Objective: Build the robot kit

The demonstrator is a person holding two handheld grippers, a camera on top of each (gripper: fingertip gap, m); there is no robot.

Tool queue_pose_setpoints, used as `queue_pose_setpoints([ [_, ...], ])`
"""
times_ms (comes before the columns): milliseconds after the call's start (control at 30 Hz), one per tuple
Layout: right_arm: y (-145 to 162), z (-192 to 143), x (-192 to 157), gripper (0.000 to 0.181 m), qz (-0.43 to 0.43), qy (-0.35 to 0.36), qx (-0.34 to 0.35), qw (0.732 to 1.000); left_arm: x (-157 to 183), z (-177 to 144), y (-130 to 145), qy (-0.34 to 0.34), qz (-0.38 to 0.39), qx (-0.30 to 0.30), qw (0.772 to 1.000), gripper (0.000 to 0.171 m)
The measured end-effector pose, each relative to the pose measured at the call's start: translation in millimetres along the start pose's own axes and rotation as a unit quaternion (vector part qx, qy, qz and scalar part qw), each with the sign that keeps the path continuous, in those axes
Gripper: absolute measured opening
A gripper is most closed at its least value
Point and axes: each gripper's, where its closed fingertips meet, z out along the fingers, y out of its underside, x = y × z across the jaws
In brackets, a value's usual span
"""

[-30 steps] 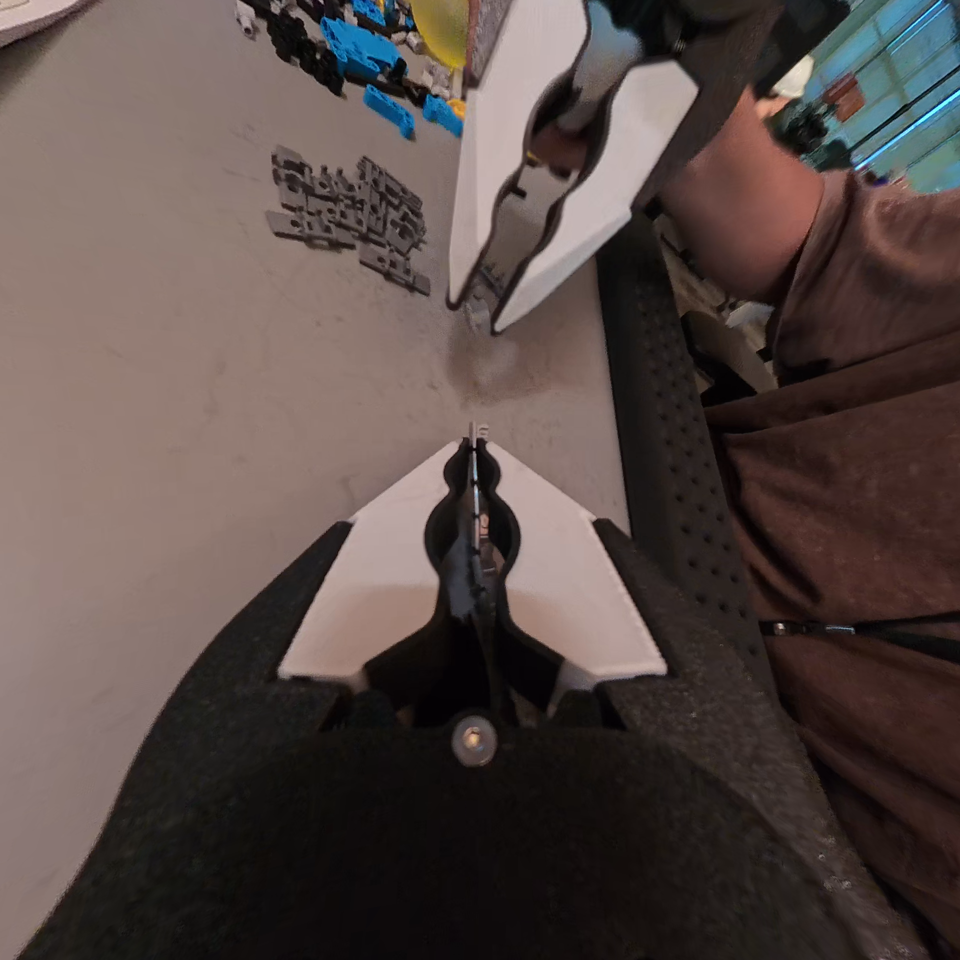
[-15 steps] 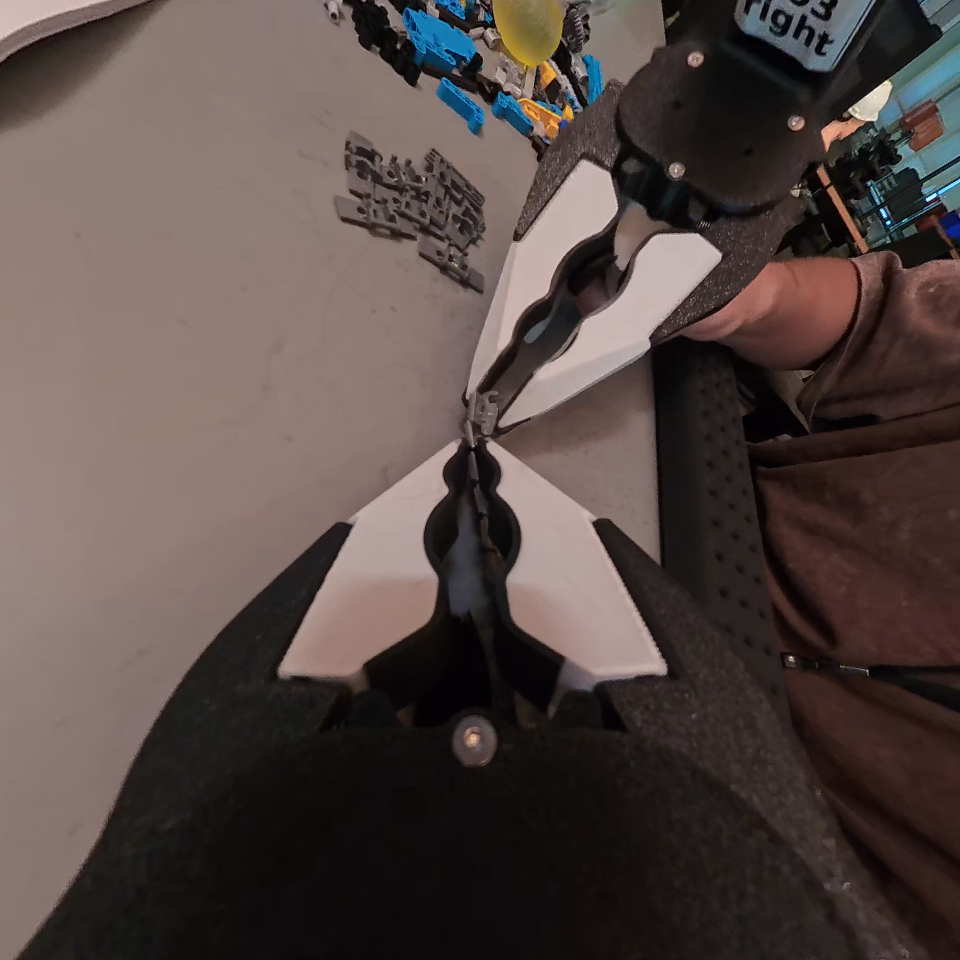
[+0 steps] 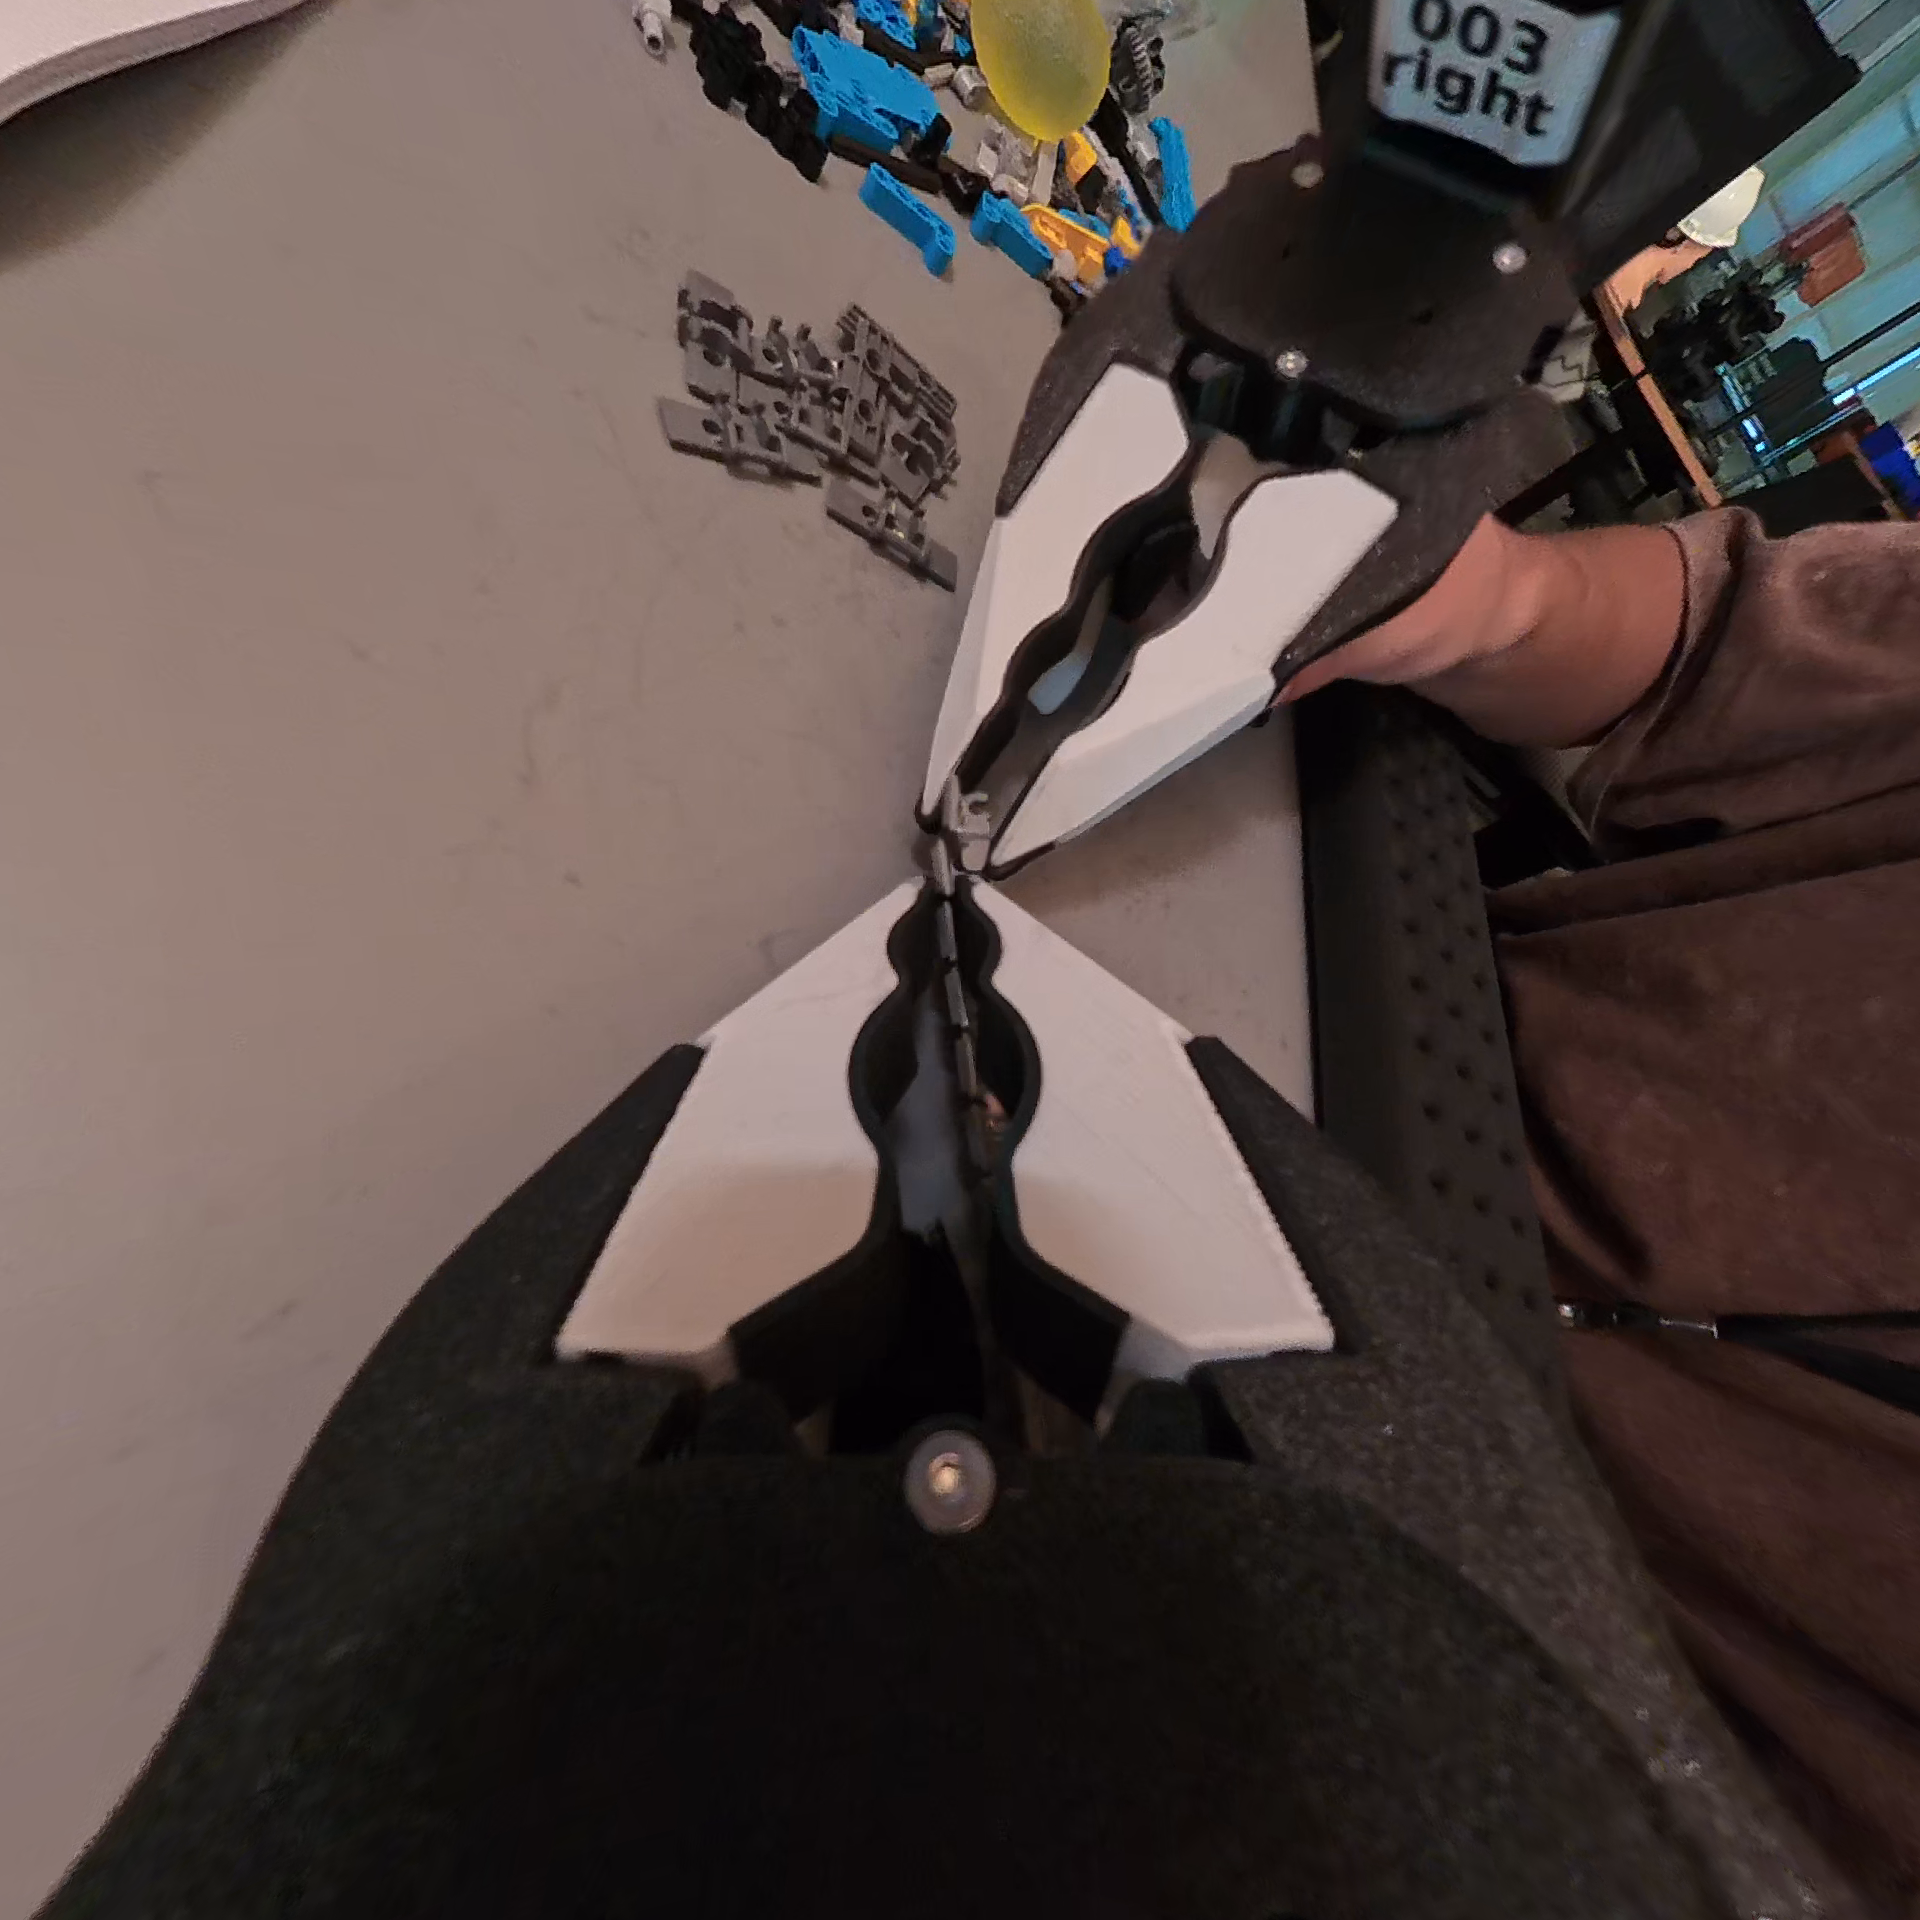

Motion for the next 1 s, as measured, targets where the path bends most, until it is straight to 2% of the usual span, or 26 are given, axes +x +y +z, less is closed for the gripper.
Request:
queue_pose_setpoints([
  [100, 0, 0, -2, 0.011, 0.025, -0.028, -0.004, 0.999, 1, 0, 0, 0.004, 0.004, -0.001, 1.000, 0.002],
  [333, 2, 1, -13, 0.022, 0.017, -0.108, -0.029, 0.994, 14, -1, 2, 0.032, 0.040, -0.005, 0.999, 0.001],
  [433, 4, 4, -29, 0.010, -0.012, -0.151, -0.047, 0.987, 22, -1, 5, 0.047, 0.063, -0.013, 0.997, 0.001],
  [567, 4, -1, -37, 0.009, -0.057, -0.161, -0.052, 0.984, 31, -3, 5, 0.071, 0.086, -0.005, 0.994, 0.002],
  [700, -1, -8, -48, 0.009, -0.046, -0.197, -0.030, 0.979, 45, -8, 2, 0.110, 0.106, 0.011, 0.988, 0.002],
  [867, 12, -11, -60, 0.007, -0.010, -0.242, -0.051, 0.969, 57, -3, 11, 0.129, 0.134, -0.012, 0.982, 0.001],
  [967, 10, -10, -58, 0.007, 0.005, -0.246, -0.047, 0.968, 54, -3, 10, 0.120, 0.127, -0.009, 0.985, 0.001],
  [1000, 12, -7, -50, 0.007, 0.001, -0.223, -0.050, 0.974, 47, 0, 10, 0.102, 0.120, -0.015, 0.987, 0.000],
])
